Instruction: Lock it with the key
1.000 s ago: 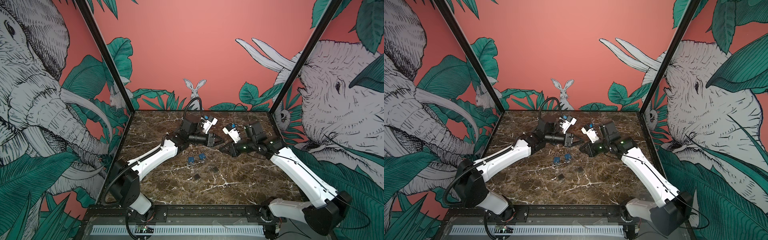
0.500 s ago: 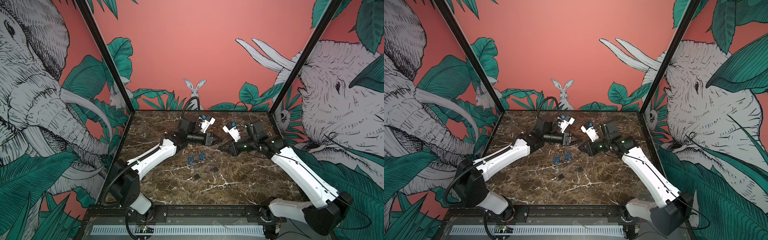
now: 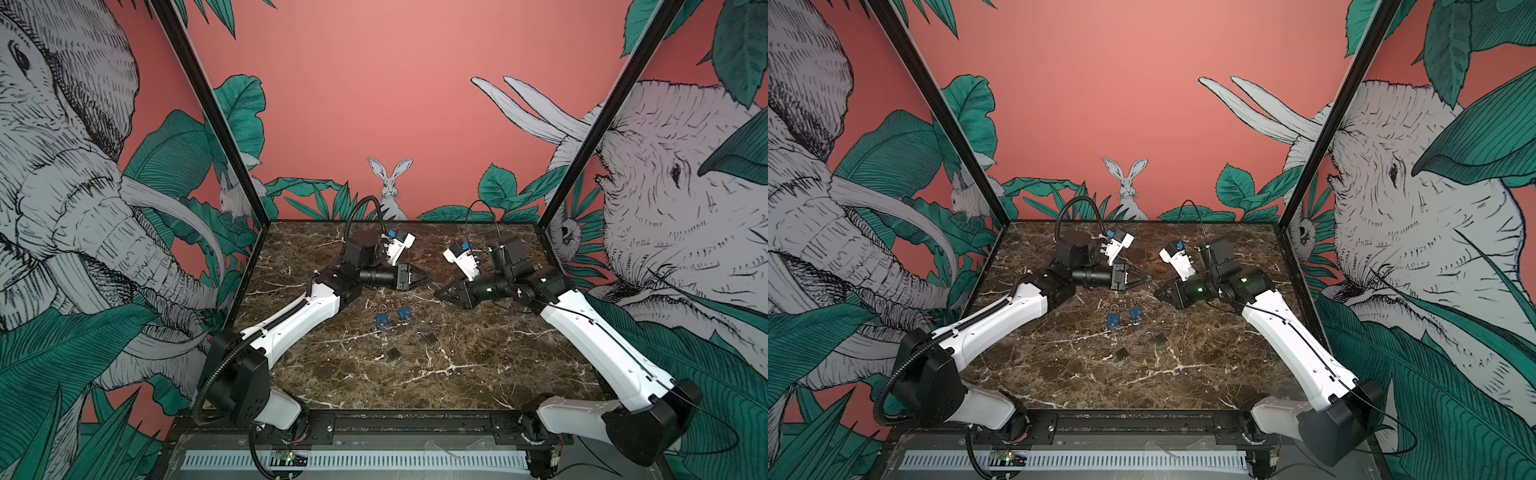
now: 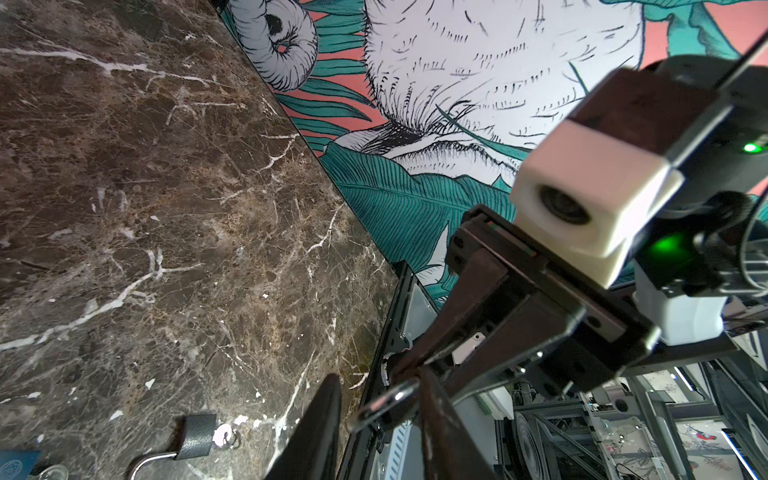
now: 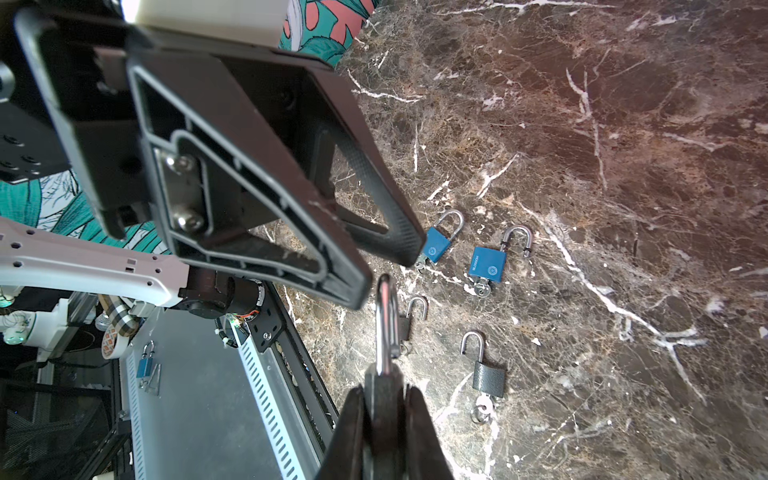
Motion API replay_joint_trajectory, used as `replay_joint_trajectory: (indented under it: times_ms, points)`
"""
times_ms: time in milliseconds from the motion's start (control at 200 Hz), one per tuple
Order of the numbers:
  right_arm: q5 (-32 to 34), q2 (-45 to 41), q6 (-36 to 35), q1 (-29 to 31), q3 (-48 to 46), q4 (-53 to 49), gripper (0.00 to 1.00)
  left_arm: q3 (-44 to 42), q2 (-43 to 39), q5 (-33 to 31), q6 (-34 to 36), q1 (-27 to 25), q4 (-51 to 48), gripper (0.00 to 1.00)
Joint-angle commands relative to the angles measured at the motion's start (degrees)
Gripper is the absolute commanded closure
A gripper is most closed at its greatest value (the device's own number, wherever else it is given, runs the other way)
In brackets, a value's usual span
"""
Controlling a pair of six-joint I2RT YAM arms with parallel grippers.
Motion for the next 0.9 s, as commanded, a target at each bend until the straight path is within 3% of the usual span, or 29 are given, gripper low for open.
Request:
replay_joint_trajectory:
  times_ms: [0,365,895]
  points:
    - [-2.5,0.1,0.7,-0.2,1.5,1.7,1.00,-1.1,-2.3,2.2,-1.3,0.4,3.3,0.67]
    - [-6.7,1.4,1.5,-0.5,3.4,1.3,1.00,-3.2,-3.9,3.5,-2.5,0.9,4.9,0.77]
    - [-12.7,3.4,3.4,-1.3,4.7,1.9,1.00,-4.7,-6.2,5.0,-2.4,2.1,4.3,0.78]
